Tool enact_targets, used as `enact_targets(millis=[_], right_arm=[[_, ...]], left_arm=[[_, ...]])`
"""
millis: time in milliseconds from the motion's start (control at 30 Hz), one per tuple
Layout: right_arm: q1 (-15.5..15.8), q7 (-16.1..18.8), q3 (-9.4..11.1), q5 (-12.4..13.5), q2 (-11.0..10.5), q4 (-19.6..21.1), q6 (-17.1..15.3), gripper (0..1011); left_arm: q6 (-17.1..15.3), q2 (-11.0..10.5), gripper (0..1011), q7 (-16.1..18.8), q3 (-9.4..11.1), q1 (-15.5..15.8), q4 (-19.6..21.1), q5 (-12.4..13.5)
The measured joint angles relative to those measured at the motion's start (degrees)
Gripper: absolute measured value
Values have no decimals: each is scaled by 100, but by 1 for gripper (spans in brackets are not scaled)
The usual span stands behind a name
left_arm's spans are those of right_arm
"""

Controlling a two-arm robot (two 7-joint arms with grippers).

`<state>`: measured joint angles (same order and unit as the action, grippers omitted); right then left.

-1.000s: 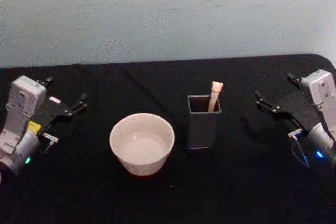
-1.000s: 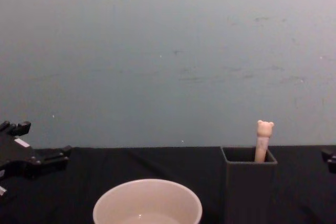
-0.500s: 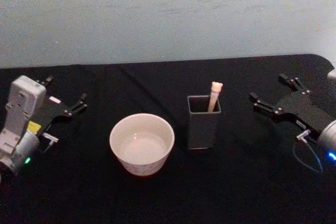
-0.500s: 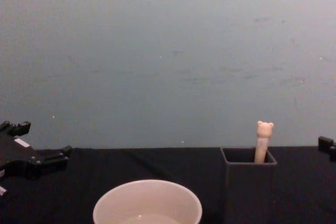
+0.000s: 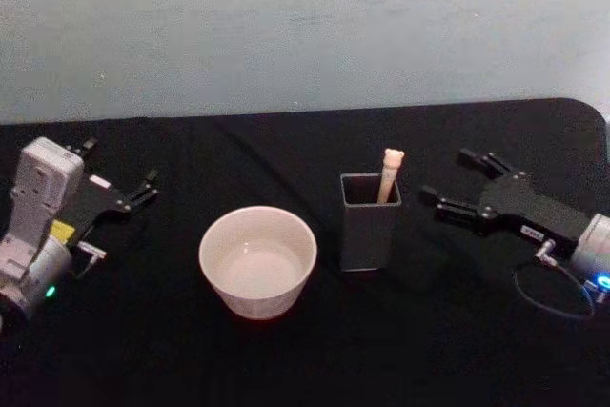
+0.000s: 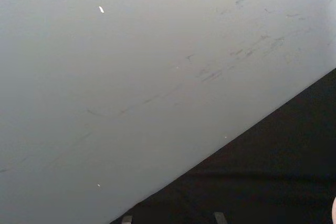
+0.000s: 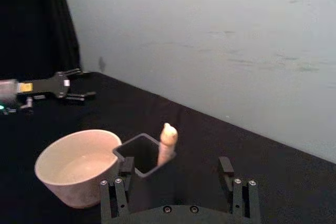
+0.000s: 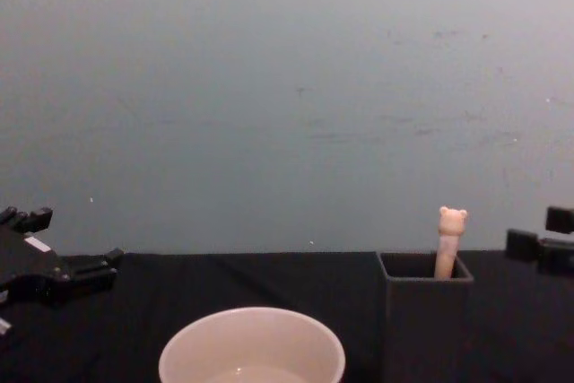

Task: Pick up the stirring spoon with one hand, stir inside the cup, then place it back in its original position.

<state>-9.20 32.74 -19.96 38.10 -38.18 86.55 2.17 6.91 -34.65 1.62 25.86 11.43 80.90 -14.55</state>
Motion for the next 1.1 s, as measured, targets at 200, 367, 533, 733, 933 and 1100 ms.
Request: enact_targets(millis=[200,367,533,733,933,1100], right_arm=[[-346,394,-176,-26,142,-303,-94,1002],[-597,660,-348,-131,241,-545,-77,1003],[-849,803,-495,-213,372,-813,-63,1003],[-1098,903,-605,-255,535,-1130,-38,1003],[-1250,974,-670,-273,638,-1329,-9,1003],[-1356,1022,-713,-277,710,-1469,4,1003]], left_arm=[[0,0,1001,0,0,0,0,0],[0,0,1001,0,0,0,0,0],[0,0,1002,0,0,0,0,0],[0,0,1001,0,0,0,0,0],[0,0,1001,0,0,0,0,0],[0,0,1001,0,0,0,0,0]])
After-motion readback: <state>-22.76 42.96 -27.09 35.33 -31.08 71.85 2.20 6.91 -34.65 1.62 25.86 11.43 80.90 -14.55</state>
